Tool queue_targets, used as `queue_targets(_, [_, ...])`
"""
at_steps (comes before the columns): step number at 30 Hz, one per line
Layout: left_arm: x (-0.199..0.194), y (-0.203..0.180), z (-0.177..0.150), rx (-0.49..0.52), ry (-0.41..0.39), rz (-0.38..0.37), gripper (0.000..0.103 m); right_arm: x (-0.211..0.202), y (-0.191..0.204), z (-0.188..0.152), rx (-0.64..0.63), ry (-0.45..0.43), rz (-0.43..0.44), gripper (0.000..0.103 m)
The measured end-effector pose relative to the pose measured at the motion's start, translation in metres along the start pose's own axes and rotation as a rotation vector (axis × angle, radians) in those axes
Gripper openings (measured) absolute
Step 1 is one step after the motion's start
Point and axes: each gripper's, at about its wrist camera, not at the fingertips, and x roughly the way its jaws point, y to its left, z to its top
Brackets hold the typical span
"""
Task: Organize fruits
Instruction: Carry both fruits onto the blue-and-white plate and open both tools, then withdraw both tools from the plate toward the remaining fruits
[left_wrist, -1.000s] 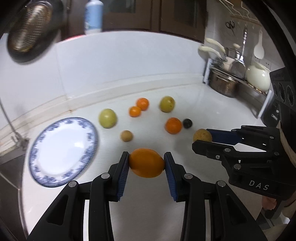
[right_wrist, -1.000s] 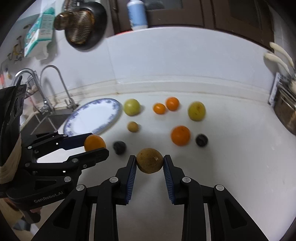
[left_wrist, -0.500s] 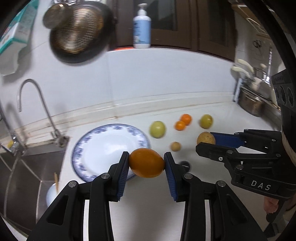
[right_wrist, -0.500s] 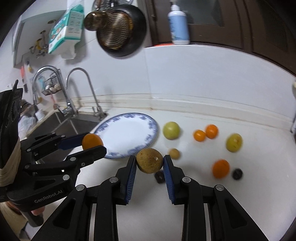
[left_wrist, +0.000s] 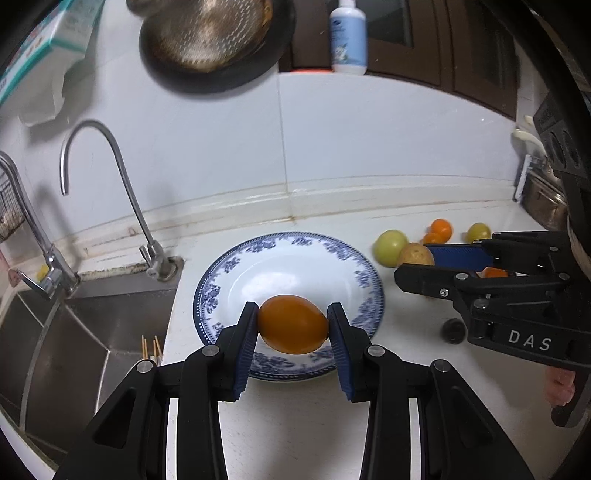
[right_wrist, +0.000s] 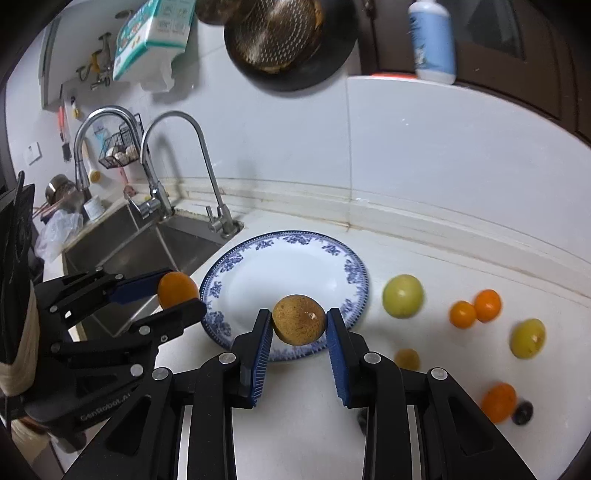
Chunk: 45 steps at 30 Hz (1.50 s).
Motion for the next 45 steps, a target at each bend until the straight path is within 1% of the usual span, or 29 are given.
queue_targets(7, [0.035, 0.018, -0.004, -0.036, 0.086, -0.008, 0.037, 0.047, -0.002, 0.007, 0.005, 0.099, 0.014, 0.031])
queue_targets(11, [0.052, 0.025, -0.009, -0.046, 0.127, -0.014, 0.037, 0.073, 0.000, 0.003, -0.013, 0.164, 0.006, 0.031])
queue_targets(13, [0.058, 0.026, -0.011, -0.046, 0.140, -0.016, 0.037, 0.081, 0.001, 0.002, -0.005, 0.187, 0.017, 0.031])
queue_targets(19, [0.072, 0.030, -0.014, -0.049, 0.173, -0.020, 0.037, 0.098, 0.001, -0.001, -0.001, 0.216, 0.008, 0.031])
queue_targets(25, [0.082, 0.031, -0.016, -0.056, 0.196, -0.022, 0.037, 0.105, 0.001, -0.002, -0.001, 0.237, -0.001, 0.031])
queue_targets(29, [0.085, 0.032, -0.015, -0.060, 0.207, -0.028, 0.038, 0.107, 0.001, -0.002, 0.001, 0.237, 0.000, 0.031])
queue_targets(30, [0.084, 0.032, -0.015, -0.062, 0.206, -0.032, 0.040, 0.107, 0.001, -0.002, 0.002, 0.237, 0.003, 0.031])
queue_targets(31, [0.083, 0.032, -0.015, -0.062, 0.203, -0.032, 0.043, 0.106, 0.001, -0.001, 0.004, 0.234, 0.003, 0.032])
queue_targets(33, [0.079, 0.032, -0.014, -0.060, 0.194, -0.017, 0.044, 0.103, 0.000, -0.001, 0.008, 0.220, 0.002, 0.038])
queue_targets(36, [0.070, 0.032, -0.012, -0.062, 0.187, 0.005, 0.044, 0.094, 0.000, 0.000, 0.001, 0.199, -0.011, 0.039])
queue_targets(41, [0.042, 0.026, -0.006, -0.054, 0.137, 0.018, 0.044, 0.066, -0.002, 0.002, 0.015, 0.141, -0.020, 0.039])
queue_targets(45, [0.017, 0.017, 0.001, -0.055, 0.086, -0.003, 0.047, 0.039, -0.002, 0.002, 0.015, 0.085, -0.026, 0.039])
